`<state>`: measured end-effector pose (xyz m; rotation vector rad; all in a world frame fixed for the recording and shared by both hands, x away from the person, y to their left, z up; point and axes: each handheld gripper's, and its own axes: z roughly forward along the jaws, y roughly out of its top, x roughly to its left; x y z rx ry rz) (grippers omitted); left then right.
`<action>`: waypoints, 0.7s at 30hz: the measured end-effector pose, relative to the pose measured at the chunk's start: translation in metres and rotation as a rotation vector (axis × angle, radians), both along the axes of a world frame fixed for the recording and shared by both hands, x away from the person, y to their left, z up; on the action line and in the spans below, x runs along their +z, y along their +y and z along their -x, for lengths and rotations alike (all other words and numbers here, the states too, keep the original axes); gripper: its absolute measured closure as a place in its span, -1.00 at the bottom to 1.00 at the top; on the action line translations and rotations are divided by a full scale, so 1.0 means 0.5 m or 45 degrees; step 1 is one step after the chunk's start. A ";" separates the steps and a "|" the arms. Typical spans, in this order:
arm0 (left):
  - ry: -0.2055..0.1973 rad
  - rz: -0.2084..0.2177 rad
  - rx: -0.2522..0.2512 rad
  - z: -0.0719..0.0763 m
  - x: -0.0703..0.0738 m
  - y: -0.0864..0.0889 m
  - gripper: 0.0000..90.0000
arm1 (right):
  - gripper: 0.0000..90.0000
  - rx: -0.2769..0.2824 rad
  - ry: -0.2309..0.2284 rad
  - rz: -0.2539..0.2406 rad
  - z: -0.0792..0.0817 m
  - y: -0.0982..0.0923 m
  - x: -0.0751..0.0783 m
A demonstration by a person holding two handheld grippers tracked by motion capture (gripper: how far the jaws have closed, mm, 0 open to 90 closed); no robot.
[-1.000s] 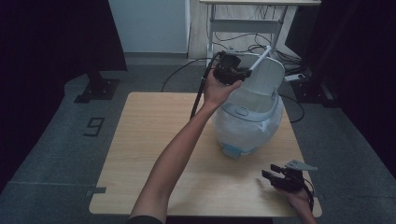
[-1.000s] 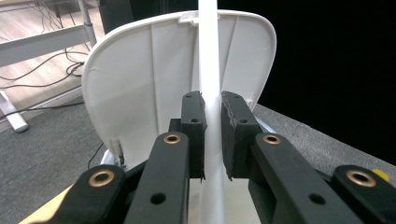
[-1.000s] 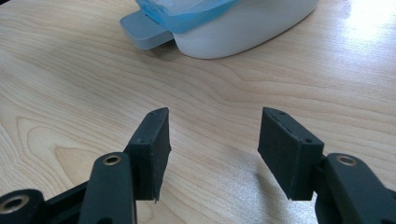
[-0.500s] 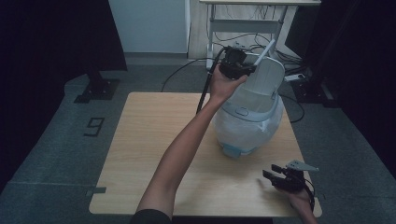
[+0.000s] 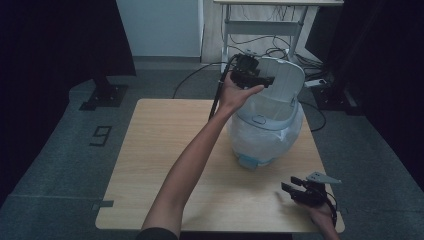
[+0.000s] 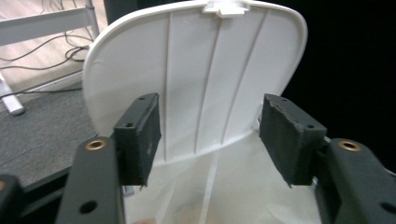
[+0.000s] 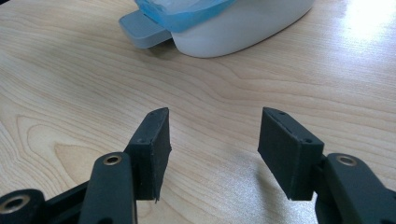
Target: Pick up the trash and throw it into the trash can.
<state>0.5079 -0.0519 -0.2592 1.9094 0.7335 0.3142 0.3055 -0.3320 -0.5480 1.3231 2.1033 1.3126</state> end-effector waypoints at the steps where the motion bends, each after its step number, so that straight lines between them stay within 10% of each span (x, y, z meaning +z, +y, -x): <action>1: -0.004 0.005 -0.007 0.005 -0.001 0.009 -0.27 | -0.05 0.001 0.000 0.003 0.000 0.001 0.000; 21: -0.060 0.042 -0.137 0.129 -0.081 0.174 -0.68 | -0.05 -0.015 -0.005 0.005 -0.001 0.001 0.003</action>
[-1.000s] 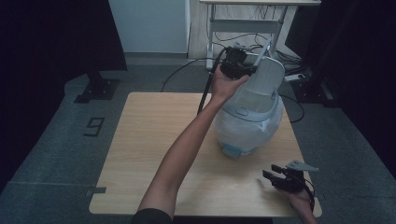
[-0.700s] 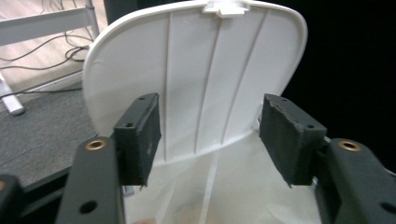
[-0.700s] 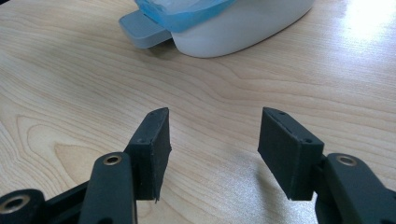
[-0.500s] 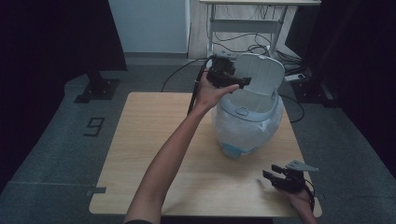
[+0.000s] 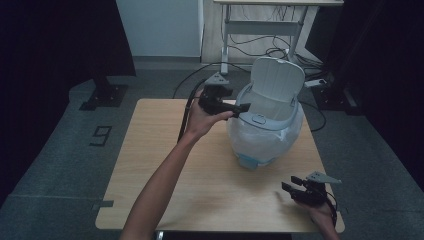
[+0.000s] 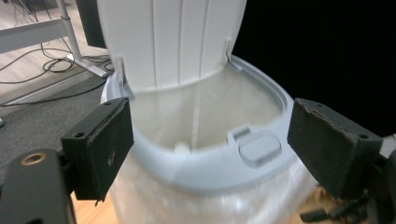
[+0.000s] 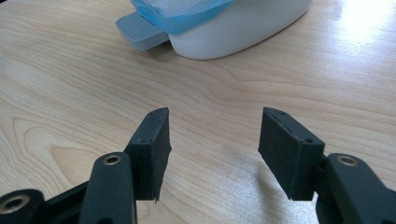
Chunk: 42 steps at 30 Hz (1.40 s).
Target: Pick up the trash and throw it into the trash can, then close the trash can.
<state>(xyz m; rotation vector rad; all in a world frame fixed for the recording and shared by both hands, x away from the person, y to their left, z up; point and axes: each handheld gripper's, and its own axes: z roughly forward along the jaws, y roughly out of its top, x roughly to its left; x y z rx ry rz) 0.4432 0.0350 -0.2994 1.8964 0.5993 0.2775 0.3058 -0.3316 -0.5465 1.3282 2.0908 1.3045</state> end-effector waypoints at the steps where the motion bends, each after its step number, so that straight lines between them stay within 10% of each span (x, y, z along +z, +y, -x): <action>1: 0.001 -0.007 -0.001 0.007 -0.010 0.009 -0.68 | -0.05 -0.001 0.001 -0.001 0.000 -0.001 0.000; 25: 0.023 -0.096 0.084 0.157 -0.204 0.176 -0.68 | -0.20 -0.047 -0.027 -0.071 -0.008 -0.003 0.020; 42: 0.094 -0.077 0.071 0.184 -0.266 0.211 -0.66 | -0.26 -0.031 -0.201 -0.134 -0.042 -0.028 0.188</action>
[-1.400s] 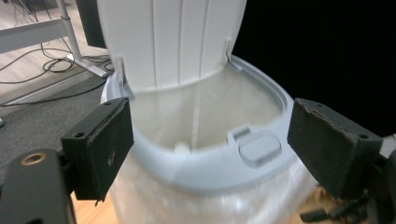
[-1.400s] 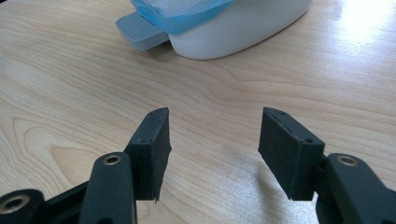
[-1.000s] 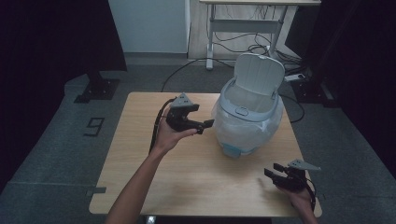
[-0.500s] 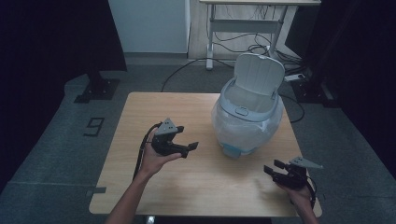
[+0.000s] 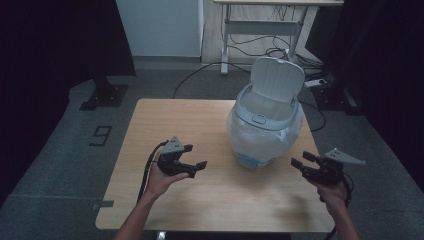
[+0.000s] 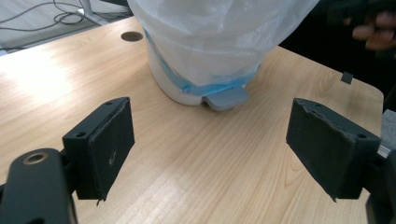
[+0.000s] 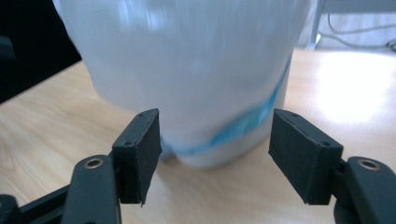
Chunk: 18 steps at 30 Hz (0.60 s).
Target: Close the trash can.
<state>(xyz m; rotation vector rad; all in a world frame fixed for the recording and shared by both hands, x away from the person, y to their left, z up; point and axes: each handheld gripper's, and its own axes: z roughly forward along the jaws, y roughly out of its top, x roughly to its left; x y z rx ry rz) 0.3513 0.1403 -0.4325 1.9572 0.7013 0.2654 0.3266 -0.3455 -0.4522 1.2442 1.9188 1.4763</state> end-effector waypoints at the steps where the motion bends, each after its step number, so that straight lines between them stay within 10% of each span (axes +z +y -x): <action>1: 0.007 -0.002 -0.005 0.001 -0.004 0.000 -0.66 | -0.28 -0.002 -0.011 -0.002 -0.005 0.001 0.014; 18: 0.082 -0.011 -0.010 0.004 -0.056 0.004 -0.66 | -0.38 0.026 -0.097 -0.008 -0.101 0.032 0.196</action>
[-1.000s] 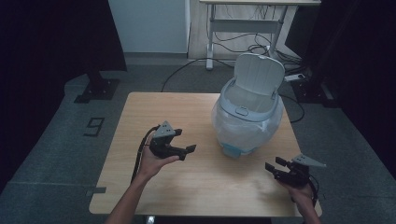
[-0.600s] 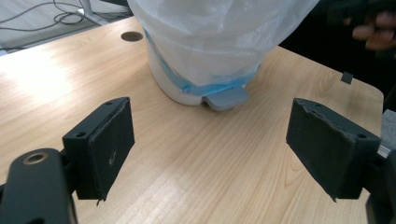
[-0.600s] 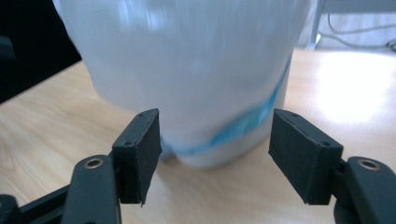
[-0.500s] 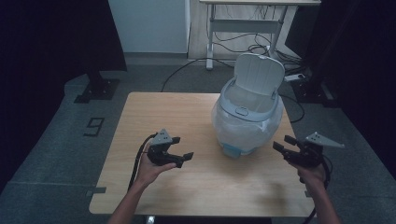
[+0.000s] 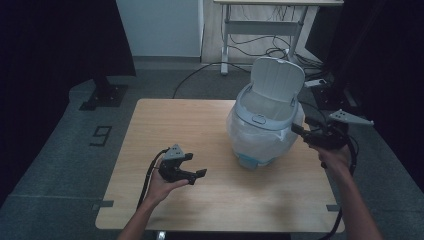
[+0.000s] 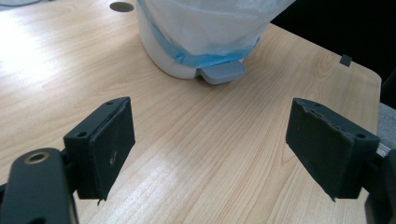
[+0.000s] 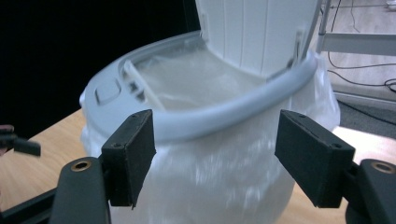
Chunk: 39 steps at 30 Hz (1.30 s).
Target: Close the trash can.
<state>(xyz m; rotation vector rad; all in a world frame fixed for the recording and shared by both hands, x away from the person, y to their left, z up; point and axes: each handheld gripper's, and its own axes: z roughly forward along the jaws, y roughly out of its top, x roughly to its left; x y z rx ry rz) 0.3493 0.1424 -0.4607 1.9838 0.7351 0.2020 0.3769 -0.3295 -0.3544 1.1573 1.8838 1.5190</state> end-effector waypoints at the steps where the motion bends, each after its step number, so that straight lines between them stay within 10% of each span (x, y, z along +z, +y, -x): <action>1: 0.002 0.000 0.002 0.000 -0.003 0.001 -0.66 | -0.38 -0.005 -0.002 0.001 -0.005 0.002 0.006; 39: 0.051 0.039 0.100 -0.006 -0.022 0.036 -0.61 | -0.49 -0.035 -0.043 -0.071 -0.207 0.028 0.105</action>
